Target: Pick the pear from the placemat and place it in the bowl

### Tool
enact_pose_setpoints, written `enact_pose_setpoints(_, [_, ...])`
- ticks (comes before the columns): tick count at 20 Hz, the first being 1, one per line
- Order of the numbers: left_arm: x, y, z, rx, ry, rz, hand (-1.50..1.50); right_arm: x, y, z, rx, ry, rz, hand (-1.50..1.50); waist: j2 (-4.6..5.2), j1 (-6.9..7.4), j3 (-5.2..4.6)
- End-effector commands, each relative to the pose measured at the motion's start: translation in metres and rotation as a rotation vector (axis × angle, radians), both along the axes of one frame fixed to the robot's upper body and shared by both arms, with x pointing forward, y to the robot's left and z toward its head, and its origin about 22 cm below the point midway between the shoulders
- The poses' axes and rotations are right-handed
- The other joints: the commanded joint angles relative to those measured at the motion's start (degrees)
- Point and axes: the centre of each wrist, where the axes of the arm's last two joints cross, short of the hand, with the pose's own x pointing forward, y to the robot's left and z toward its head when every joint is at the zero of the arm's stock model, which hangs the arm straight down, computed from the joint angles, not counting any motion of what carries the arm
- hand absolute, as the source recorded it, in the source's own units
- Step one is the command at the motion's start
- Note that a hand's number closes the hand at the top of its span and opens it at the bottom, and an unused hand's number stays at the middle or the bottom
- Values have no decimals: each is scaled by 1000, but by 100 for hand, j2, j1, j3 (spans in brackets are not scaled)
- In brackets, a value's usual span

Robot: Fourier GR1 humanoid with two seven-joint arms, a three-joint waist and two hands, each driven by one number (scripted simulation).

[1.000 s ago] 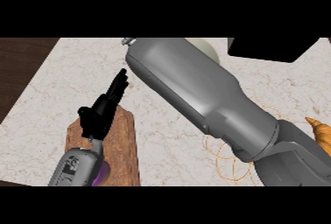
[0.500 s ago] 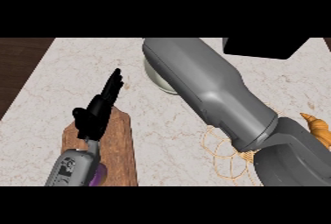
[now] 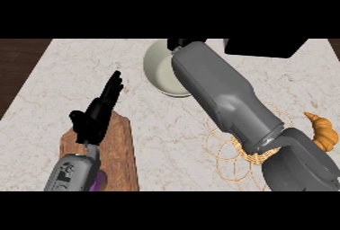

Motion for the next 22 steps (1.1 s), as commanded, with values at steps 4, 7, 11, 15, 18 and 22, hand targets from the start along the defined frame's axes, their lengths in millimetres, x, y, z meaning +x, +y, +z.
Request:
enact_pose_setpoints(4, [-6, 1, -8, 2, -1, 17, 0, -2, -23, -50, 160, 146, -74, 150, -15, -129, 12])
enact_pose_setpoints(7, [-2, 13, 1, 7, -10, 32, 0, -4, -34, -67, 317, 135, -67, -150, -13, -164, 19])
enact_pose_setpoints(11, [-12, 6, -8, -13, -7, 6, 0, -13, -38, -85, 381, 159, 39, -150, -9, -76, 17])
enact_pose_setpoints(15, [-7, 16, -11, -12, 6, 12, 0, -21, -33, -85, 439, -10, 133, -150, -29, -158, 18])
enact_pose_setpoints(18, [-11, 5, -13, -16, 14, 25, 0, -14, -24, -61, 433, -147, 142, -150, -48, -197, 16])
enact_pose_setpoints(22, [-12, 4, -13, 10, 8, 62, 0, -16, -23, -60, 471, -252, 130, -150, -99, -323, 15])
